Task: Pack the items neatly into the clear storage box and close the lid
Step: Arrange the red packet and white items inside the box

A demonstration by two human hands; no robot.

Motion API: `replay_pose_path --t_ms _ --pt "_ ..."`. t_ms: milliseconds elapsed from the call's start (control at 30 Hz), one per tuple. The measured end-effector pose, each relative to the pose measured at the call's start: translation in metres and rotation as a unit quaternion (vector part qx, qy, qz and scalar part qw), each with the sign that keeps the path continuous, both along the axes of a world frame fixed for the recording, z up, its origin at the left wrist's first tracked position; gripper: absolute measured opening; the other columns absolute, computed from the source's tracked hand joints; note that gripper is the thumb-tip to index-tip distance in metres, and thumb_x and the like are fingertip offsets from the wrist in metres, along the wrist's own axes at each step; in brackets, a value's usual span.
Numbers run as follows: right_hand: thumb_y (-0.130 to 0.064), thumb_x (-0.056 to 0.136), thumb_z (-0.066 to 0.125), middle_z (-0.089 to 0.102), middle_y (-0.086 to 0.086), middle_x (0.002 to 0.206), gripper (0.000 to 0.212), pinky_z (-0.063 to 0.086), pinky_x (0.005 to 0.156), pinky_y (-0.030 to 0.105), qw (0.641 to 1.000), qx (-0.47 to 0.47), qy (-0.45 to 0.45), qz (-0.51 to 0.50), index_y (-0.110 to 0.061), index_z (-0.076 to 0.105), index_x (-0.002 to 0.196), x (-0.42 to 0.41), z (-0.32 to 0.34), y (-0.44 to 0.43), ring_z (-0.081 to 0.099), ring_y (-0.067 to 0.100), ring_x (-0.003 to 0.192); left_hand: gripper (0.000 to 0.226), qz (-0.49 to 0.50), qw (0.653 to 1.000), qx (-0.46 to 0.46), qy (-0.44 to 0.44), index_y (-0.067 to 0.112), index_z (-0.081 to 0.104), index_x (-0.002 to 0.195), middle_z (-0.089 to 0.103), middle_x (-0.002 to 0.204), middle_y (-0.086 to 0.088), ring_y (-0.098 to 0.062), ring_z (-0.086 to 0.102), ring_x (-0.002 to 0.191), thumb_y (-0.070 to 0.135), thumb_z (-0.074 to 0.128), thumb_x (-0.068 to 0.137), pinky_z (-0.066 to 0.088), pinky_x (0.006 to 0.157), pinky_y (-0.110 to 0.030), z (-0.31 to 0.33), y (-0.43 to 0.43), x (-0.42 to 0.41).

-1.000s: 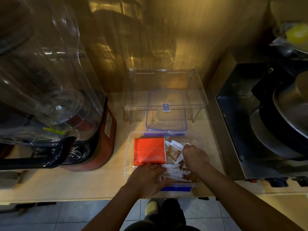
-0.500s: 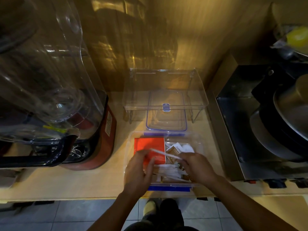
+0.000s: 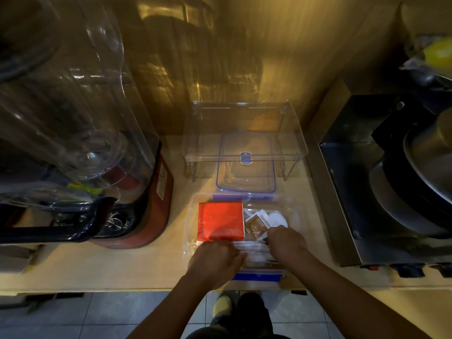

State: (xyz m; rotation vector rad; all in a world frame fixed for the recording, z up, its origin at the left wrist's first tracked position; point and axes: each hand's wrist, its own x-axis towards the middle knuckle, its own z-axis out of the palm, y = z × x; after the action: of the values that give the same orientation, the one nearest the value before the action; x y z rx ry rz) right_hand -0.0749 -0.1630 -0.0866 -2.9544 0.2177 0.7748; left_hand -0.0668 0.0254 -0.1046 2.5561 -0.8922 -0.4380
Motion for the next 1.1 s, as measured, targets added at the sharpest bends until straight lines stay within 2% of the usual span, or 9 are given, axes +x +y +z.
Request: replay_pose_path --t_ms 167,367,533,667,733,800,867,967,1100 --pt "-0.017 0.092 0.047 0.064 0.006 0.116 0.025 0.049 0.079 0.032 1.0 0.001 -0.016 -0.02 -0.014 0.058 0.114 0.001 -0.003 0.003 0.062 0.023 0.103 0.049 0.016 1.0 -0.001 -0.008 0.023 0.067 0.095 0.072 0.097 0.005 -0.012 0.064 0.086 0.053 0.029 0.092 0.048 0.074 -0.027 -0.003 0.0 0.0" --pt "-0.027 0.083 0.063 0.067 0.005 0.102 0.029 0.042 0.062 0.028 0.994 0.025 -0.101 -0.037 -0.016 0.054 0.108 0.002 0.016 -0.01 0.066 0.021 0.088 0.047 0.028 0.999 -0.015 -0.015 0.029 0.066 0.099 0.071 0.097 0.009 -0.008 0.063 0.084 0.056 0.028 0.091 0.048 0.073 -0.025 -0.005 0.002 -0.002" --pt "-0.027 0.09 0.053 0.067 0.003 0.099 0.021 0.049 0.068 0.029 0.985 0.012 -0.17 -0.011 -0.015 0.058 0.106 -0.003 0.028 -0.023 0.065 0.02 0.081 0.04 0.069 0.993 -0.076 -0.053 0.029 0.066 0.096 0.071 0.097 0.011 -0.009 0.062 0.085 0.049 0.032 0.092 0.047 0.078 -0.027 0.0 0.004 -0.003" --pt "-0.028 0.09 0.051 0.067 0.005 0.101 0.019 0.047 0.068 0.032 0.975 0.082 -0.19 0.08 -0.015 0.058 0.102 -0.013 0.028 -0.035 0.065 0.023 0.08 0.023 0.208 0.944 -0.25 -0.058 0.026 0.059 0.103 0.058 0.098 0.013 -0.005 0.055 0.087 0.04 0.045 0.091 0.042 0.073 -0.017 0.007 0.005 -0.004" --pt "-0.029 0.089 0.05 0.068 0.003 0.099 0.015 0.045 0.066 0.029 0.968 0.119 -0.165 0.145 -0.018 0.058 0.097 -0.015 0.027 -0.037 0.064 0.021 0.079 0.034 0.26 0.905 -0.33 -0.072 0.024 0.051 0.113 0.051 0.103 0.014 -0.002 0.05 0.094 0.048 0.045 0.09 0.038 0.08 -0.008 0.011 0.006 -0.006" --pt "-0.031 0.088 0.05 0.068 0.0 0.097 0.014 0.041 0.063 0.026 0.961 0.136 -0.133 0.2 -0.022 0.059 0.092 -0.015 0.027 -0.035 0.063 0.019 0.079 0.044 0.259 0.893 -0.358 -0.086 0.022 0.046 0.118 0.048 0.113 0.013 -0.004 0.046 0.104 0.054 0.045 0.088 0.036 0.088 -0.008 0.014 0.008 -0.009" --pt "-0.03 0.086 0.05 0.069 0.001 0.092 0.014 0.039 0.062 0.026 0.954 0.147 -0.105 0.238 -0.021 0.06 0.087 -0.013 0.023 -0.029 0.062 0.019 0.078 0.041 0.214 0.911 -0.334 -0.113 0.02 0.047 0.118 0.052 0.115 0.006 -0.007 0.046 0.108 0.049 0.047 0.089 0.037 0.092 -0.018 0.015 0.009 -0.012" --pt "-0.029 0.085 0.051 0.068 0.002 0.089 0.014 0.036 0.062 0.026 0.949 0.16 -0.066 0.263 -0.017 0.06 0.083 -0.01 0.015 -0.015 0.061 0.018 0.079 0.028 0.088 0.964 -0.22 -0.117 0.031 0.058 0.106 0.065 0.103 0.01 -0.002 0.052 0.099 0.048 0.042 0.09 0.04 0.083 -0.024 0.016 0.011 -0.014" --pt "-0.034 0.085 0.057 0.067 0.004 0.093 0.018 0.034 0.061 0.025 0.958 0.191 -0.033 0.212 -0.016 0.06 0.084 -0.006 0.009 -0.008 0.059 0.017 0.082 0.051 -0.01 0.998 -0.021 -0.063 0.033 0.061 0.114 0.065 0.118 0.013 -0.006 0.057 0.108 0.064 0.031 0.087 0.039 0.089 -0.022 0.009 0.01 -0.015"
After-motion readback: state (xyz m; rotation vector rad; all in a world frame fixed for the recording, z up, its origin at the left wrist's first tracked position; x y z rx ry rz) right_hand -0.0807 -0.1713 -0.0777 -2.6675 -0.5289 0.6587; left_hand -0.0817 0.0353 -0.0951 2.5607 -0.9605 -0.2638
